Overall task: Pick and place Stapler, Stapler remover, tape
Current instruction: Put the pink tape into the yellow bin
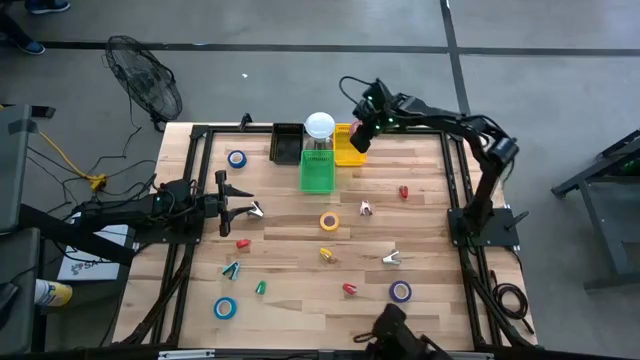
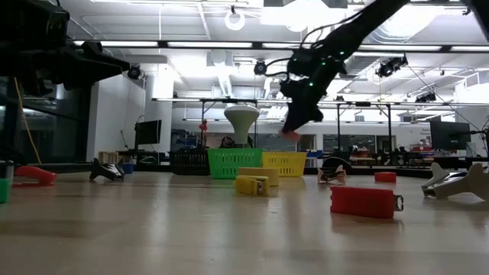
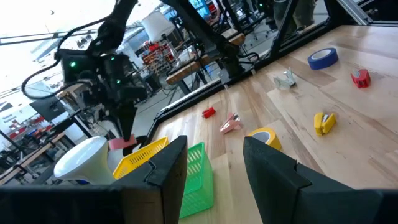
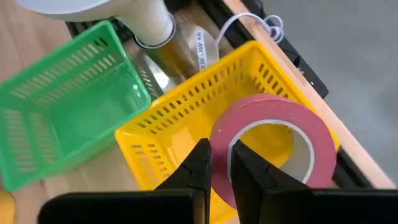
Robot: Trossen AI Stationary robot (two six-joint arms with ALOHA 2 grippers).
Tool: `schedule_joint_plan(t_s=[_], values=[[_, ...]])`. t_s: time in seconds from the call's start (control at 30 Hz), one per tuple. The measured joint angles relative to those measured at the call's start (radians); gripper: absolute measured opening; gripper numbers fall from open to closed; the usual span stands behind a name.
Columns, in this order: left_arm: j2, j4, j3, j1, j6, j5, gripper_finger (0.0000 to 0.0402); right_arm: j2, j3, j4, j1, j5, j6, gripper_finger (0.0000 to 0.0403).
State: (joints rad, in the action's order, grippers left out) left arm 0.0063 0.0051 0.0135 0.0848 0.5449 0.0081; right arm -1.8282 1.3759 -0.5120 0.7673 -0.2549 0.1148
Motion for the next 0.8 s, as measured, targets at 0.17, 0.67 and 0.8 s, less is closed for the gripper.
schedule_joint_plan(t_s=[0.17, 0.67, 0.8], values=[[0.0, 0.0, 0.0, 0.0, 0.0, 0.0, 0.0154, -0.09, 0.146, -0.154, -0.018, -0.004, 0.126, 0.0029], [0.0, 0.0, 0.0, 0.0, 0.0, 0.0, 0.0154, -0.206, 0.214, -0.209, -0.047, 0.045, 0.31, 0.0029], [0.0, 0.0, 0.0, 0.0, 0.0, 0.0, 0.0154, -0.23, 0.214, -0.204, -0.035, 0.056, 0.262, 0.0031]])
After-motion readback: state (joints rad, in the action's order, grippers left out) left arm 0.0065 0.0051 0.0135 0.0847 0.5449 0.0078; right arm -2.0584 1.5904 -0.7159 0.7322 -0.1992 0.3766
